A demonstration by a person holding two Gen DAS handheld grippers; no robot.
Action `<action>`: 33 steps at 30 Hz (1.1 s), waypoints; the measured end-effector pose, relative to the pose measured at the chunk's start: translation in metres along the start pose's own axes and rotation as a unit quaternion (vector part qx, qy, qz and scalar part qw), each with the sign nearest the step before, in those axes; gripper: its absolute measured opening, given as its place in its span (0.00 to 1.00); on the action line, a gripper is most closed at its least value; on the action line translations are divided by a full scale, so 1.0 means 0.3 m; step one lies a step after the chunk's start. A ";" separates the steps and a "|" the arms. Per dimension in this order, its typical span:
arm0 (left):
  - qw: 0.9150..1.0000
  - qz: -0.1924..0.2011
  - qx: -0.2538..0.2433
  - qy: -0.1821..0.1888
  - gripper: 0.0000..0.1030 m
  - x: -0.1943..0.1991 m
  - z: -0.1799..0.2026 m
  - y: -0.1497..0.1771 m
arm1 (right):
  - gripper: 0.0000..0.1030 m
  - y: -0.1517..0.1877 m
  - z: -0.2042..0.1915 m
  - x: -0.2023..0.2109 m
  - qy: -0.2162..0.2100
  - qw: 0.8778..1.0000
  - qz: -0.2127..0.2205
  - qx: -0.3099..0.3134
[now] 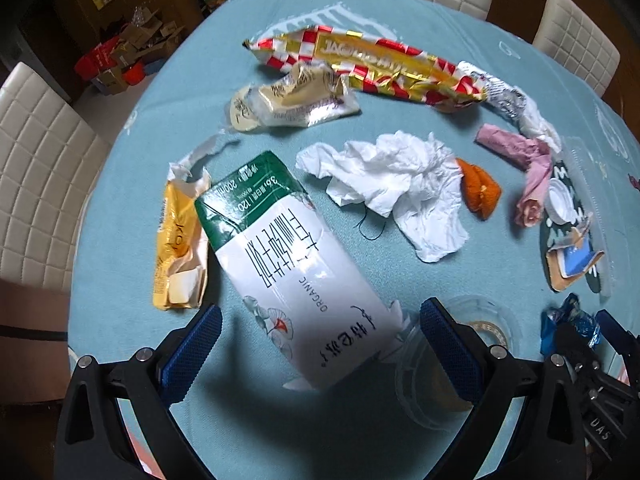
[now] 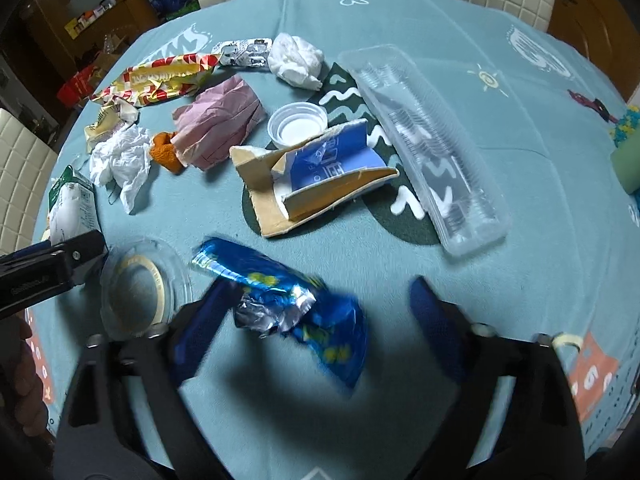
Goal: Collect trash
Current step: 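Grasp the blue candy wrapper with the right gripper while the left grasps the milk carton, then carry both items to the clear bin and open both grippers to drop them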
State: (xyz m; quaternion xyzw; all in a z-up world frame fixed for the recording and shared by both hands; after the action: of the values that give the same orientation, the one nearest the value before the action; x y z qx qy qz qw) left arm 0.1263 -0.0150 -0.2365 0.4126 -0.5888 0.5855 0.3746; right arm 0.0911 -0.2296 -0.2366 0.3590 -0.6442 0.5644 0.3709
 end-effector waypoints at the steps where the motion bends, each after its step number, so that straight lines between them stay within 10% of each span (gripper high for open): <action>1: 1.000 -0.003 0.002 0.000 0.93 -0.008 -0.001 0.001 | 0.65 -0.007 -0.005 -0.002 -0.007 1.000 0.002 0.001; 10: 0.999 0.007 0.031 0.029 0.58 0.009 -0.021 -0.001 | 0.45 -0.016 -0.063 0.028 -0.020 0.999 0.015 0.034; 22: 0.997 0.054 0.045 0.037 0.56 0.185 -0.107 0.057 | 0.44 0.005 -0.198 0.160 -0.050 0.995 0.046 0.075; 33: 0.994 0.057 0.091 -0.023 0.56 0.203 -0.474 0.156 | 0.44 0.024 -0.540 0.195 -0.115 0.980 0.045 0.154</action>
State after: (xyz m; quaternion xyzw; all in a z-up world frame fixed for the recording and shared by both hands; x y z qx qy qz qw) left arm 0.0539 0.1228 -0.1933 0.4236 -0.5643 0.6475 0.2879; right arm 0.0691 -0.0704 -0.1742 0.4447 -0.6033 0.6282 0.2090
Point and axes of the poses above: each gripper's, at about its wrist camera, not at the fingertips, and x roughly against the way its jaws point, z to its right, y to its underside, the point moved 9 cm from there along -x, roughly the way its jaws point, and after that the axes turned 6 degrees about z, right-handed, at the moved point
